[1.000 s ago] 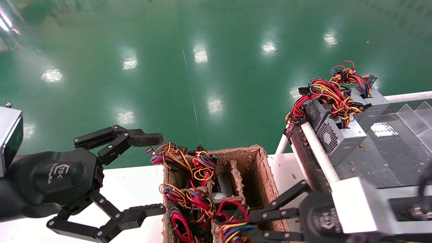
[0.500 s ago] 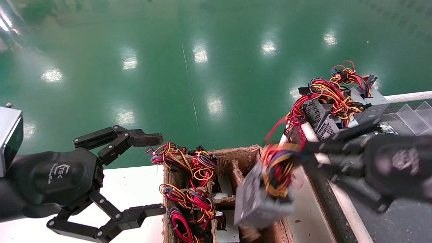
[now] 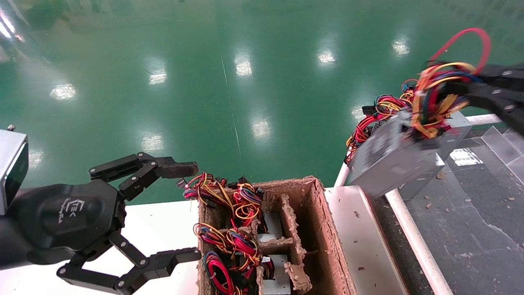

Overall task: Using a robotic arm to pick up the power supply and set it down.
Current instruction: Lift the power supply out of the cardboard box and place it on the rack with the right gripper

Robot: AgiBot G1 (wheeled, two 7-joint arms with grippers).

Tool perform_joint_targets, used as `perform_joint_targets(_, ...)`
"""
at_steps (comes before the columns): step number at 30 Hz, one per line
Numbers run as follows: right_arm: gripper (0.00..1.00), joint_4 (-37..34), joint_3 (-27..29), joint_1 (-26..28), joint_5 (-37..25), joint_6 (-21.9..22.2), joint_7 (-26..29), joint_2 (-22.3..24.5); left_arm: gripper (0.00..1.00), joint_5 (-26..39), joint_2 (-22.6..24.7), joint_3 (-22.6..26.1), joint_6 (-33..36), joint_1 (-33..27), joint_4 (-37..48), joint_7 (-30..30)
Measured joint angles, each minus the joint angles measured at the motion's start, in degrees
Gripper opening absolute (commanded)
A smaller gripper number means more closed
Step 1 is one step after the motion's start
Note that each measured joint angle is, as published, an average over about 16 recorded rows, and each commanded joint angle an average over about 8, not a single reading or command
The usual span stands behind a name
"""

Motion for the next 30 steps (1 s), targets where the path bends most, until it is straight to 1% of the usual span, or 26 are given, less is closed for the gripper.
perform_joint_targets(4,0.00,-0.79,1.84,-3.81,1.48,1.98,-0.69,2.91,1.00,0.00,0.00,0.00,0.00,0.00,0.00,0.00)
perform_joint_targets(9,0.00,-2.54,3.80,-8.45,4.04,2.36,-1.88,5.71,1.00,0.00,0.00,0.00,0.00,0.00,0.00,0.00)
perform_joint_targets(13,0.00,-4.38,5.19,-11.81,6.23,1.51,-3.21,7.20,1.00,0.00,0.00,0.00,0.00,0.00,0.00,0.00)
perform_joint_targets(19,0.00,-7.35,6.90,-16.20,8.84,-1.00,-5.64,8.71,1.00,0.00,0.00,0.01,0.00,0.00,0.00,0.00)
perform_joint_targets(25,0.00,-10.66,7.98,-20.00,9.78,-3.00,-8.08,9.70,1.00,-0.01,0.00,0.01,0.00,0.00,0.00,0.00)
perform_joint_targets(30,0.00,-13.47,8.70,-22.71,9.79,-3.58,-9.89,10.17,1.00,-0.01,0.00,0.01,0.00,0.00,0.00,0.00)
